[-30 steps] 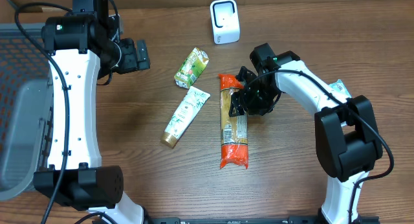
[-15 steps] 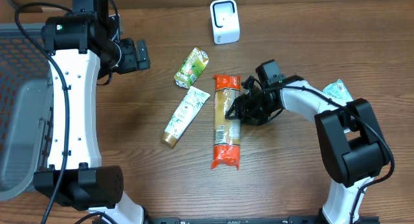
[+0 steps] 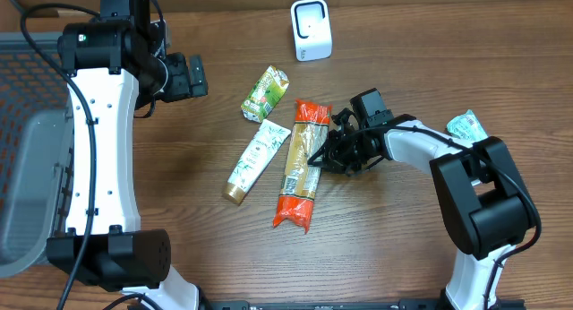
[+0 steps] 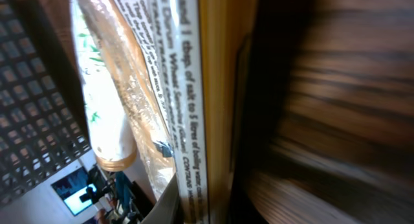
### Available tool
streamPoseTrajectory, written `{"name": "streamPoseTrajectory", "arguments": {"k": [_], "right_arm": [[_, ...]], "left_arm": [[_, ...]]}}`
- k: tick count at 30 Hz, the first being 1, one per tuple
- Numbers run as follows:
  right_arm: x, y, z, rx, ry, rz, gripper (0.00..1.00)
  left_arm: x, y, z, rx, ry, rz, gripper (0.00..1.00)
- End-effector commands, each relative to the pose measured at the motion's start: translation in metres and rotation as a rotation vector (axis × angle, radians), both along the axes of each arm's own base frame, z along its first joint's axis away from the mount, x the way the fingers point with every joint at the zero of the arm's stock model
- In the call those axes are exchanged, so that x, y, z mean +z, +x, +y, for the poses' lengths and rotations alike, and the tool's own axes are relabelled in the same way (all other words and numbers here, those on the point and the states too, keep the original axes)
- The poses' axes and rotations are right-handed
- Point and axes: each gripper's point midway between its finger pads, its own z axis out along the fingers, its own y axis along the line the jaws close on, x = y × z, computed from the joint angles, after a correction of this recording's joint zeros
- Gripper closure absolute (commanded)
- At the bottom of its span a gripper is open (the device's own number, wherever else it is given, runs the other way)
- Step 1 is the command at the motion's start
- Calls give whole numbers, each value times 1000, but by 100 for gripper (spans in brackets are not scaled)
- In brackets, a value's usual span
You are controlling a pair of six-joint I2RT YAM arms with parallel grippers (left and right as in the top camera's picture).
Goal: Scan the item barcode
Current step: 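Lift the spaghetti package and hold it up to the scanner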
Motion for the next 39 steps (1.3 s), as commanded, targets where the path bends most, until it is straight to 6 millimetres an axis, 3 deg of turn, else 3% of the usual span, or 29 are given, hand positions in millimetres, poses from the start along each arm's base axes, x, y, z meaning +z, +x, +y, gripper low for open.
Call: {"name": "streamPoseTrajectory", "arguments": {"k": [1,3,5,10,12,13,15,18,24,30,34,39], "right_arm": [[7,-5,7,46,83,-4,96],[16,-4,7,56,109,-26,96],[38,-3,9,87,181,-65,96],[119,-4,11,192,437,-195,96],[148,-3,4,206,511,-239,96],[175,-4,-4,227,591,-288,96],[209,-5,-19,241,670,-340,96],[242,-7,-36,261,739,-392,96],[286,-1,-60,232,740,-465,96],[329,0,-65,250,729,-556,96],[345,0,-64,233,727,-588,96],[348,0,-61,225,732,-591,96]], "left_arm": [[-4,1,2,14,-3,13,0],[-4,1,2,14,-3,13,0],[-4,1,2,14,-3,13,0],[-4,1,2,14,-3,13,1],[-4,1,2,14,-3,13,0],[-4,1,2,14,-3,13,1],[-4,1,2,14,-4,13,1],[-4,1,2,14,-4,13,0],[-4,1,2,14,-4,13,0],[-4,1,2,14,-3,13,0],[-4,1,2,14,-3,12,0],[-4,1,2,14,-4,13,0]]}}
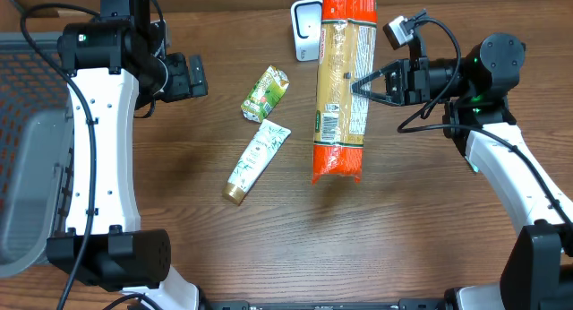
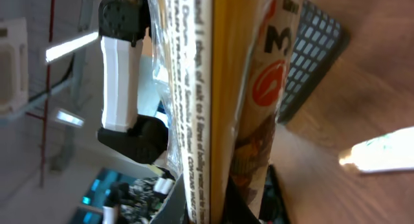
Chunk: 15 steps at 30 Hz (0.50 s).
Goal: Scan the item barcode
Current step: 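Lift the spaghetti package and hold it up to the scanner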
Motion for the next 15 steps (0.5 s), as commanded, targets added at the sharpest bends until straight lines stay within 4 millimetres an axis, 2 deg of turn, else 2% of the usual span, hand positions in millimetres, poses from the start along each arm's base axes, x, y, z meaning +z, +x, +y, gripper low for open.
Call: {"name": "streamPoseTrajectory", "arguments": {"k": [1,4,8,10,11,15], "right_arm": [[28,-11,3,2,8,-13,96],[24,-7,8,-12,14,-4,96],[-1,11,12,-90,-2,49,96],[-27,24,10,-177,-50,99,96],[-54,34,6,-261,-121,145,96],[-114,43,-11,-429,-349,223,96]], "left_arm": [[-4,1,2,14,-3,12,0],[-4,1,2,14,-3,12,1],[-4,1,2,14,-4,12,0],[-4,1,2,14,-3,13,1],[-4,1,2,14,-3,12,1],[-4,1,2,14,-3,13,0]]}}
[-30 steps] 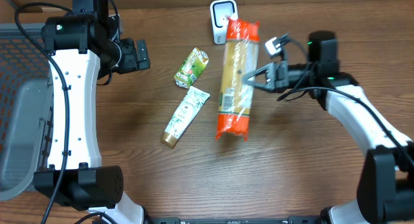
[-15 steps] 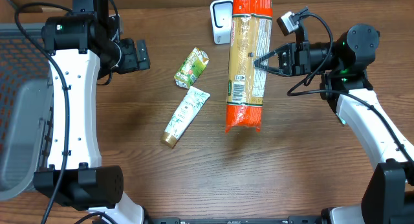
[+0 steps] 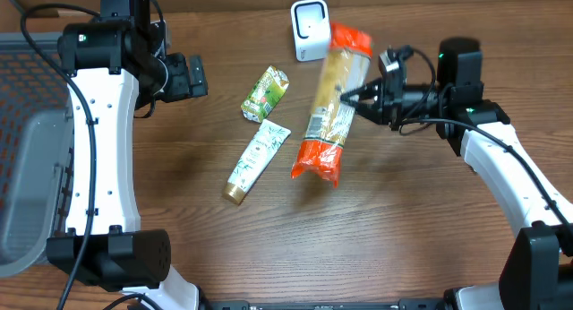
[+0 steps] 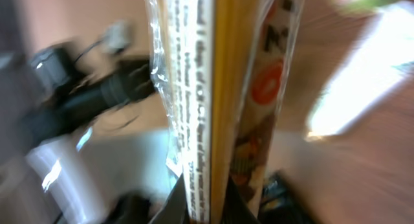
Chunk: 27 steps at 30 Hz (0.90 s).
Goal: Scan the item barcode
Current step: 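Lift the spaghetti package and hold it up to the scanner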
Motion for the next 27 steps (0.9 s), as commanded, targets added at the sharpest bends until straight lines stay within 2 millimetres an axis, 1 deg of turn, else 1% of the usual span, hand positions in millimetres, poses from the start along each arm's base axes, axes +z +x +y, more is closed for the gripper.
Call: {"name": "streamPoseTrajectory", "arguments": {"k": [1,3,6,8,9,10,11,13,14,15,17,20,23,24,27], "right_arm": [[-20,19,-20,-99,-263,-250,96],[-27,21,-30,-117,-375,-249,96],[-19,31,-54,-171,-593,-283,96],[-3,42,-77,-240,-790,-330,96],[10,47,-89,-282,-892,-363,97],[22,51,-97,-315,-968,-392,96],[39,55,-105,-353,-1056,-446,96],[68,63,-112,-412,-1187,-553,96],[82,67,-112,-438,-1238,-616,96],[92,71,-109,-458,-1263,-669,96],[115,84,-94,-497,-1284,-805,96],[136,100,-66,-449,-1325,-1035,96],[146,117,-44,-370,-1400,-1244,96],[146,131,-35,-363,-1437,-1314,96],[135,159,-27,-373,-1490,-1372,96]], "left_arm": [[-4,1,2,13,-4,12,1],[-4,1,2,13,-4,12,1],[-4,1,2,14,-4,12,0],[-4,1,2,14,-4,12,0],[-4,1,2,14,-4,12,0],[-4,1,2,13,-4,13,0],[-4,1,2,13,-4,12,1],[-4,1,2,13,-4,12,0],[-4,1,2,13,-4,12,0],[-4,1,2,13,-4,12,0],[-4,1,2,13,-4,13,0],[-4,1,2,14,-4,13,1],[-4,1,2,13,-4,12,0],[-4,1,2,14,-4,13,1],[-4,1,2,13,-4,12,0]]}}
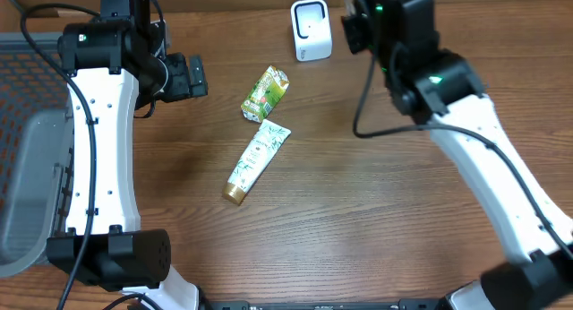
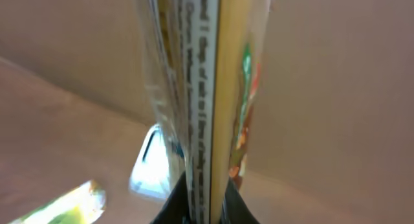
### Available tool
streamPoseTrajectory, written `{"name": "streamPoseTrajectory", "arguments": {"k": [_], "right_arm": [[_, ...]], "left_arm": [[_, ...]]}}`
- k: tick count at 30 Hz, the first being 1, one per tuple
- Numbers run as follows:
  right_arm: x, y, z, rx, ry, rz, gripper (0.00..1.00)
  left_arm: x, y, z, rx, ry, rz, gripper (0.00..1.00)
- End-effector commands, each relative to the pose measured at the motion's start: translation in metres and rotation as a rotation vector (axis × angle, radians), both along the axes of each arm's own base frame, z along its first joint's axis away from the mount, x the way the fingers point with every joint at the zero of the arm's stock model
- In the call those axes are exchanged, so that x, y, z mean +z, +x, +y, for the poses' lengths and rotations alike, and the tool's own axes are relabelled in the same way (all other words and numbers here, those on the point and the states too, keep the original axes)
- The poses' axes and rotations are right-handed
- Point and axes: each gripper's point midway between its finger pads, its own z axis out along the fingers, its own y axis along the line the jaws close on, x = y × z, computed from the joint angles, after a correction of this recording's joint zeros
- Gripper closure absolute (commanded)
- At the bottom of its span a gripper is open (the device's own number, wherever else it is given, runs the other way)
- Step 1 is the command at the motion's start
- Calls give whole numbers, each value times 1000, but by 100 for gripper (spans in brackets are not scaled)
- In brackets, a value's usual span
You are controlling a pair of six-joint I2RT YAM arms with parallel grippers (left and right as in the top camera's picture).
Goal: Scan the item barcode
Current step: 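Lift the spaghetti package and hold it up to the scanner, then carry the spaghetti package right and lower it beside the teal pack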
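The spaghetti packet (image 2: 208, 101) stands edge-on in the right wrist view, with my right gripper (image 2: 202, 199) shut on its lower part. Just behind it is the white barcode scanner (image 2: 150, 169), which stands at the table's back (image 1: 311, 30). In the overhead view the right arm (image 1: 421, 68) is raised high over the back right. It reaches past the top edge, so packet and gripper do not show there. My left gripper (image 1: 190, 75) hangs at the back left, open and holding nothing.
A green pouch (image 1: 266, 92) and a white tube with a gold cap (image 1: 255, 158) lie left of centre on the wooden table (image 1: 376, 229). A grey mesh basket (image 1: 27, 167) stands at the far left edge.
My right arm has risen and swung toward the back. The packet, held tilted in front of the scanner before, is now out of the overhead view and upright against the scanner in the wrist view.
My right gripper first gripped the spaghetti packet lying on the table beside the tube. Then it held the packet up lengthwise near the scanner, then tilted in front of it. Now the packet is raised close before the scanner. The left arm stayed still throughout.
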Motion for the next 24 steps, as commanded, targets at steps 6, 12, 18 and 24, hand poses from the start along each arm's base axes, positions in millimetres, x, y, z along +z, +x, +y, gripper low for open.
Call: {"name": "streamPoseTrajectory", "arguments": {"k": [6,12,18,24], "right_arm": [[-11,72,-1,-94,-297,-223,96],[-31,101,8,-103,-463,-318,96],[-61,109,41,-12,-489,-334,96],[-90,110,78,64,-492,-348,96]], "left_arm": [[-4,1,2,14,-3,12,0],[-4,1,2,14,-4,12,0],[-4,1,2,14,-3,12,0],[-4,1,2,14,-3,12,0]]}}
